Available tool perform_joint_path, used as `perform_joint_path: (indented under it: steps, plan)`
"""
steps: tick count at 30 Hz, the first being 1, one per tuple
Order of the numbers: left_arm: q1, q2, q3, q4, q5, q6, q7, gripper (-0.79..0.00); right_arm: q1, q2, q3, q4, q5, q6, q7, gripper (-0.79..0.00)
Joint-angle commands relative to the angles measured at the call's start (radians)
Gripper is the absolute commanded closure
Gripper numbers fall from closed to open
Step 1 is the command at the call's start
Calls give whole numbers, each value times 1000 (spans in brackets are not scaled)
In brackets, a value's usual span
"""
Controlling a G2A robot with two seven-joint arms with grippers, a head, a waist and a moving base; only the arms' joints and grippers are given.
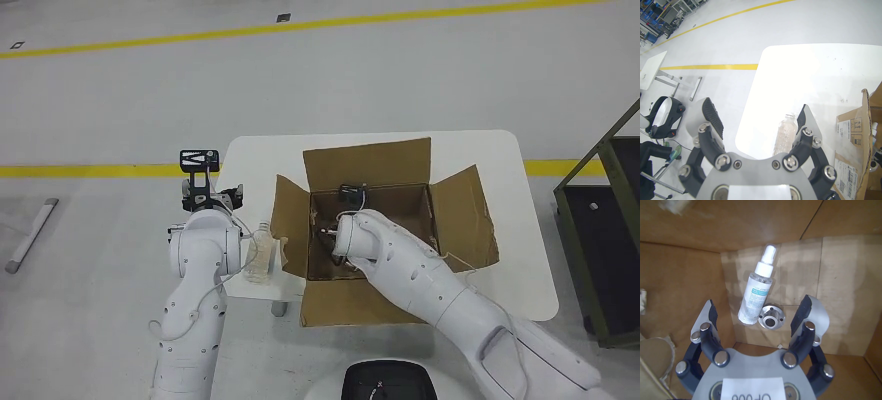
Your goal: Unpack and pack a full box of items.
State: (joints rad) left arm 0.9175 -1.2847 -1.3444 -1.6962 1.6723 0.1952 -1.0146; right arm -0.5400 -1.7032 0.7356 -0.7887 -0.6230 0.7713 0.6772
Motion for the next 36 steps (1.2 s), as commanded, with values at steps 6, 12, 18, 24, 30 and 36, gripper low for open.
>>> perform_joint_path:
  steps: [6,12,18,24,30,36]
  plan:
    - [0,0,0,0,0,0,0,-785,62,-19,-60,52,-82,0,107,-785]
    - [0,0,0,0,0,0,0,-785,75,-52,-90,141,-76,-37,112,-785]
    - [0,0,0,0,0,0,0,-785,88,-83,-78,215,-26,-64,67,-785]
    - [0,0,0,0,0,0,0,-785,88,-83,-78,215,-26,-64,67,-785]
    - [0,0,0,0,0,0,0,-785,88,-83,-78,215,-26,-64,67,-785]
    - [0,0,0,0,0,0,0,-785,88,-83,-78,215,-26,-64,67,-785]
